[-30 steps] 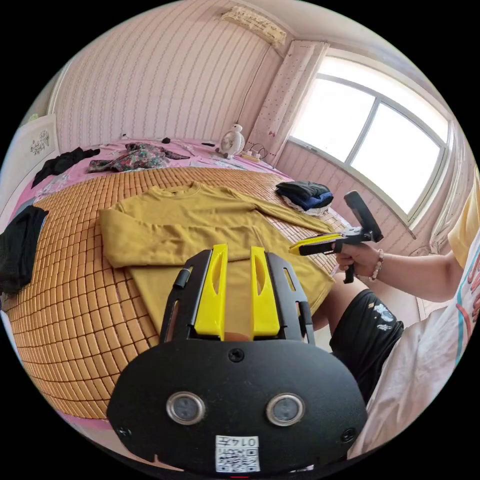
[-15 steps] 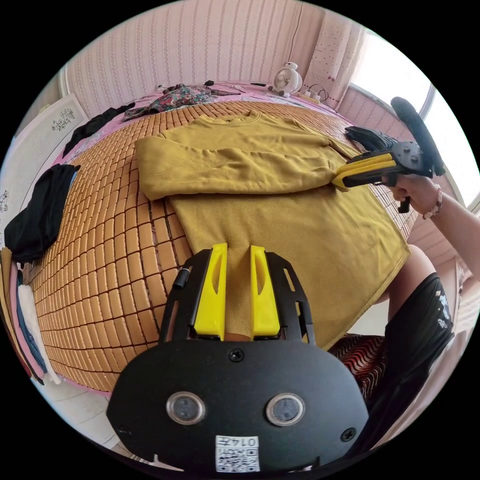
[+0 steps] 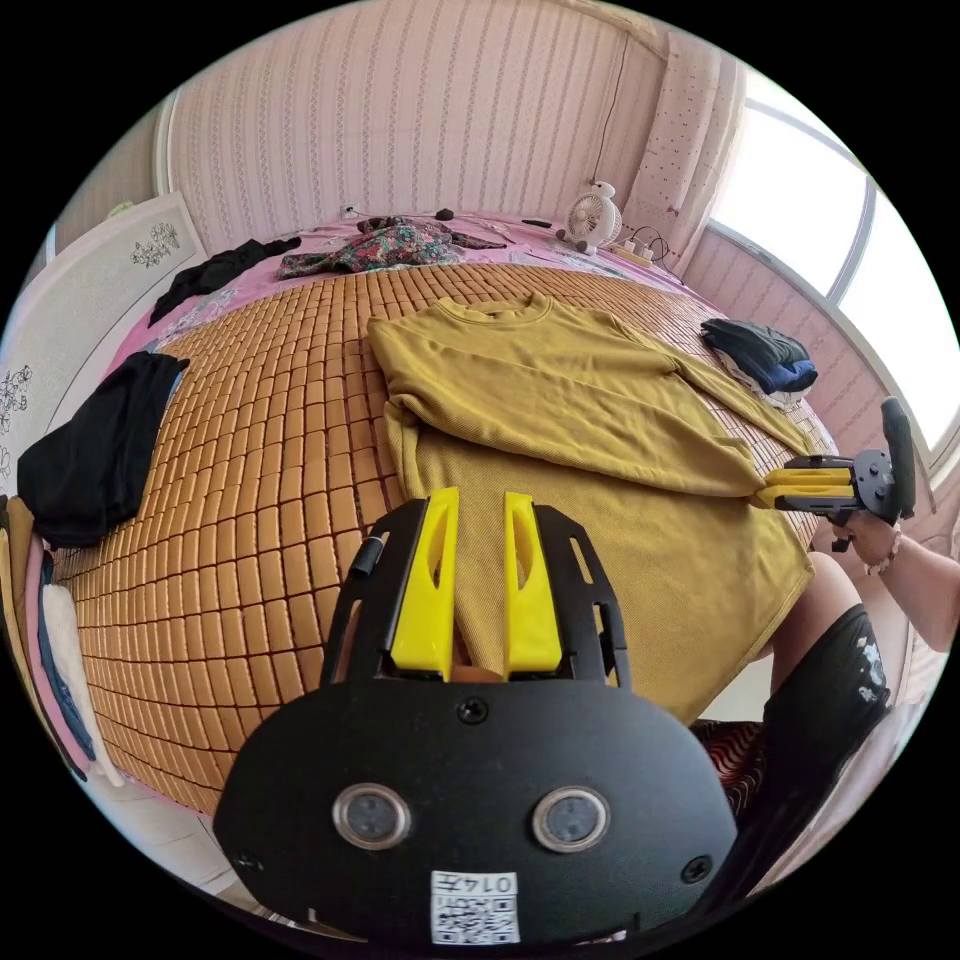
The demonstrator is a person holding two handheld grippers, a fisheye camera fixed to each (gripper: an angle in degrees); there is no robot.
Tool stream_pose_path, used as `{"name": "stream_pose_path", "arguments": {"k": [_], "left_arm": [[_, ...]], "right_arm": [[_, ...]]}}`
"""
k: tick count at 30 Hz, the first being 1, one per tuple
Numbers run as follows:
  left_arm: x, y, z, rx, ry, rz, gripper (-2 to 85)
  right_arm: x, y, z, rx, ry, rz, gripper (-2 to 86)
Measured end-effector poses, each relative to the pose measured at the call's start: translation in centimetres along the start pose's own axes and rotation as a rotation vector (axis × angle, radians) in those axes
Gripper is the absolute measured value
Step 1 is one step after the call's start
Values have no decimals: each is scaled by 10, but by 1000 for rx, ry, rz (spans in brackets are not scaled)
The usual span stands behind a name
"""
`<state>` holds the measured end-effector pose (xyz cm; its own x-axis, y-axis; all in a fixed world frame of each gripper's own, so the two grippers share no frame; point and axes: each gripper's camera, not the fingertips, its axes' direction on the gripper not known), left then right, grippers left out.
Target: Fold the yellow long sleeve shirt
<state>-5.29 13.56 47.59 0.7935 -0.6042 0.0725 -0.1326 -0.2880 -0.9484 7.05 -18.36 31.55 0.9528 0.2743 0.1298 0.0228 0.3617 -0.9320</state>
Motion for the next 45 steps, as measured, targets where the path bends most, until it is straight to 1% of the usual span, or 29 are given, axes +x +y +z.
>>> {"name": "stream_pose_path", "arguments": {"k": [5,8,11,12,15,16,18,21,22,23,26,28,30,31,32,34,35,37,39,40,42,43,44,45], "left_arm": [[-13,-45,18,11,-110,-63,82],[-23,-71,39,-25,-175,-114,56],[-35,-88,73,-168,-96,-174,29],[-36,-93,73,-144,-45,-163,19],[-39,-104,72,-162,-96,-145,3],[-41,-105,69,-148,-97,-146,3],[-62,-107,66,-108,-52,-216,3],[-83,-107,81,-156,-33,-338,3],[-84,-106,85,-164,-25,-350,3],[-84,-105,85,-134,-16,-367,3],[-80,-107,84,-146,-12,-366,5],[-74,-108,77,-136,-76,-341,7],[-62,-99,55,-33,-213,-325,8],[-58,-95,50,-8,-243,-318,9],[-49,-87,43,23,-253,-301,10],[-31,-75,41,18,-162,-241,16],[-15,-67,40,5,-95,-196,20],[16,-55,41,-25,-5,-114,27],[65,-39,44,-68,154,-11,35],[79,-35,45,-75,193,23,37],[148,-21,48,-113,271,242,45],[165,-18,48,-116,277,308,46],[197,-14,48,-109,272,431,49],[221,-13,49,-88,234,493,52]], "right_arm": [[12,8,-22,47,25,71,26],[18,14,-37,88,27,106,25],[19,21,-26,45,-20,127,25],[18,24,-18,12,-28,124,25],[11,33,-6,-22,-65,130,24],[9,35,-3,-16,-138,161,24],[-1,32,7,-39,-230,177,24],[-18,34,21,2,-152,182,34],[-19,36,20,14,-127,181,37],[-18,36,20,10,-119,176,39],[1,42,12,-16,-173,183,48],[27,51,-9,64,-252,240,56],[49,57,-20,115,-251,298,61],[65,61,-23,137,-221,356,65],[72,64,-22,147,-198,385,67],[99,71,-9,139,-133,485,74],[104,72,-3,129,-131,499,76],[119,72,24,31,-241,523,72],[128,75,30,33,-282,584,61],[134,78,29,47,-324,601,54],[147,87,28,73,-408,684,43],[156,95,28,90,-459,744,36],[159,98,28,95,-471,773,33],[165,105,26,104,-477,832,26]]}}
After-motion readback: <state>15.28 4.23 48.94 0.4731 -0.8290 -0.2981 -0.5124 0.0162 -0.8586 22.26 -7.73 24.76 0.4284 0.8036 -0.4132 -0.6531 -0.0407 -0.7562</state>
